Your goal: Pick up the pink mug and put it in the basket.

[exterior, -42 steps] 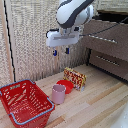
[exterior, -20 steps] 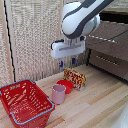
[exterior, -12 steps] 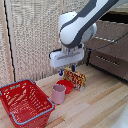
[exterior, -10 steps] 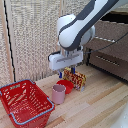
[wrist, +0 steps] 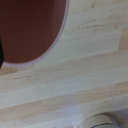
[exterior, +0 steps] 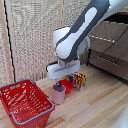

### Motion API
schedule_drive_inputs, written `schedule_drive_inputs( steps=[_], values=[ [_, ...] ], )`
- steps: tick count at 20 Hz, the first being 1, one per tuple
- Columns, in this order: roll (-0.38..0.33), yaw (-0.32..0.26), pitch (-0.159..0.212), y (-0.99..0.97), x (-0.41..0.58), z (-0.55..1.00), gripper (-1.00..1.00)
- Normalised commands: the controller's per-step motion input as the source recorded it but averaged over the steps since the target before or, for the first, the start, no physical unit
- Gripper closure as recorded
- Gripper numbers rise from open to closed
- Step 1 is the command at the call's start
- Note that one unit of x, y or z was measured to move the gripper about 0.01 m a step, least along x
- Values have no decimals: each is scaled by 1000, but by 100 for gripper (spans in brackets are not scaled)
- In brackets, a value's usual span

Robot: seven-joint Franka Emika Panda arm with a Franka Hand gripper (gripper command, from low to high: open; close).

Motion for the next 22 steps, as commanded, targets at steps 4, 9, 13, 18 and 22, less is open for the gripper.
schedule_drive_inputs(
  steps=[4, 9, 13, 18, 22],
  values=[
    [0, 46, -19, -11, 35, -344, -100],
    [5, 47, -4, -9, 82, -327, -100],
    [-1, 51, 15, 4, 140, -157, 100],
    [-25, 24, 12, 66, 18, -58, 100],
    [0, -5, 2, 13, 104, 10, 100]
  ],
)
